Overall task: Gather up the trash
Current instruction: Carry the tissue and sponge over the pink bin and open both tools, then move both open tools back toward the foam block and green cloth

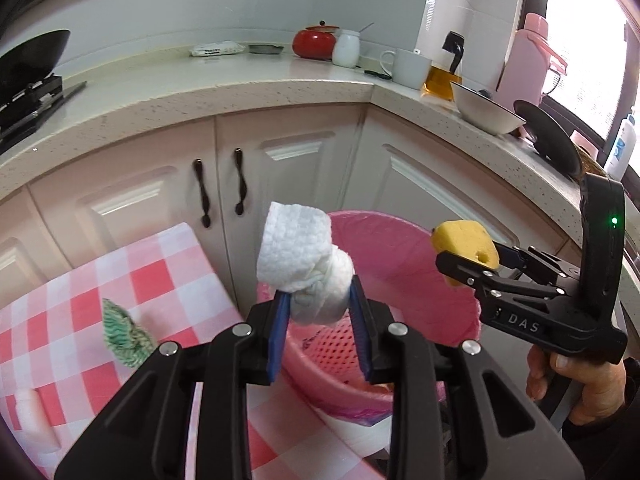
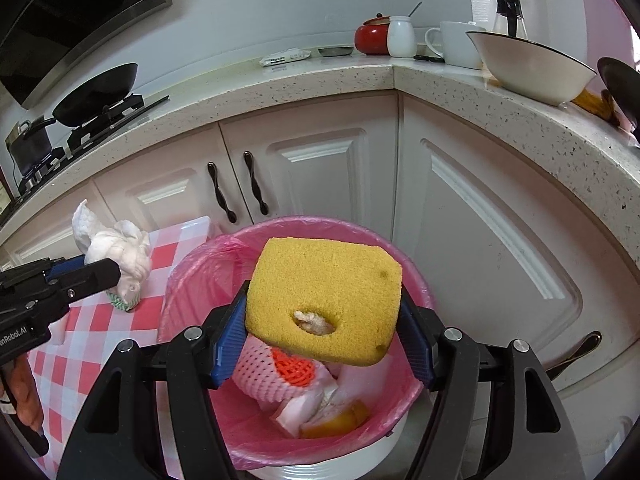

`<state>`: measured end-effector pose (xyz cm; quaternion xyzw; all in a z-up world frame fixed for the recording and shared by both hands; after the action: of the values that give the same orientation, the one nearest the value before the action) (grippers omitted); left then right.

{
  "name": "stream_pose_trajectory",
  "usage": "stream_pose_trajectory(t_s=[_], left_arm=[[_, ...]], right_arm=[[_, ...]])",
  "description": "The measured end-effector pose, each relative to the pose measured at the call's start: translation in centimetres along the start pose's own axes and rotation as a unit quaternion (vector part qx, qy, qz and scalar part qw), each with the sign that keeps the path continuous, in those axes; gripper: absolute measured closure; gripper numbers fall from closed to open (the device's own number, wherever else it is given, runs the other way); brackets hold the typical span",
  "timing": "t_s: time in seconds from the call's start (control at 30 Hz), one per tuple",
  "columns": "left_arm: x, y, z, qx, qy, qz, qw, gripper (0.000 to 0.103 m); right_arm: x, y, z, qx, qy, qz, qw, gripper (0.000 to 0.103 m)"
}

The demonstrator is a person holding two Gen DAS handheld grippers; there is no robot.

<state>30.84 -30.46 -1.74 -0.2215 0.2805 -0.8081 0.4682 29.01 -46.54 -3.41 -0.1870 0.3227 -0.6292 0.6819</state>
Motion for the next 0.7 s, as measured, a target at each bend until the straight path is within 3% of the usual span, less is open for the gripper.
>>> stream_pose_trajectory(t_s=[0.13,0.3,0.7], left_arm=[[0.6,1.0,0.0,-0.006,0.0,-0.008,1.0,0.07],[0.6,1.5,-0.3,-0.011,-0.006,-0.011,0.9999,0.053],[-2.9,-1.7,-2.0,0.003,-0.023,0.018,0.9996,0.052]], right_arm=[[0.4,0.2,0.0,0.0,0.001,-0.002,1.0,0.037],[0.6,0.2,-0.2,0.002,0.006,-0.004,1.0,0.031],[-0.6,-0.8,-0.5,0.012,0.003,0.0,1.0,0.029]])
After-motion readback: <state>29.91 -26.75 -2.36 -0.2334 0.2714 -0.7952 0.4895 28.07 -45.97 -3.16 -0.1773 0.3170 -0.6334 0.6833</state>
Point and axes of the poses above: each gripper's, at about its wrist camera, not at the fingertips, and y roughly the way its jaws point, x to its right, z to its top, the point moved 9 cm from there along y, roughly the way its jaws point, and after that the axes turned 5 degrees about y, right-handed, at the moved point
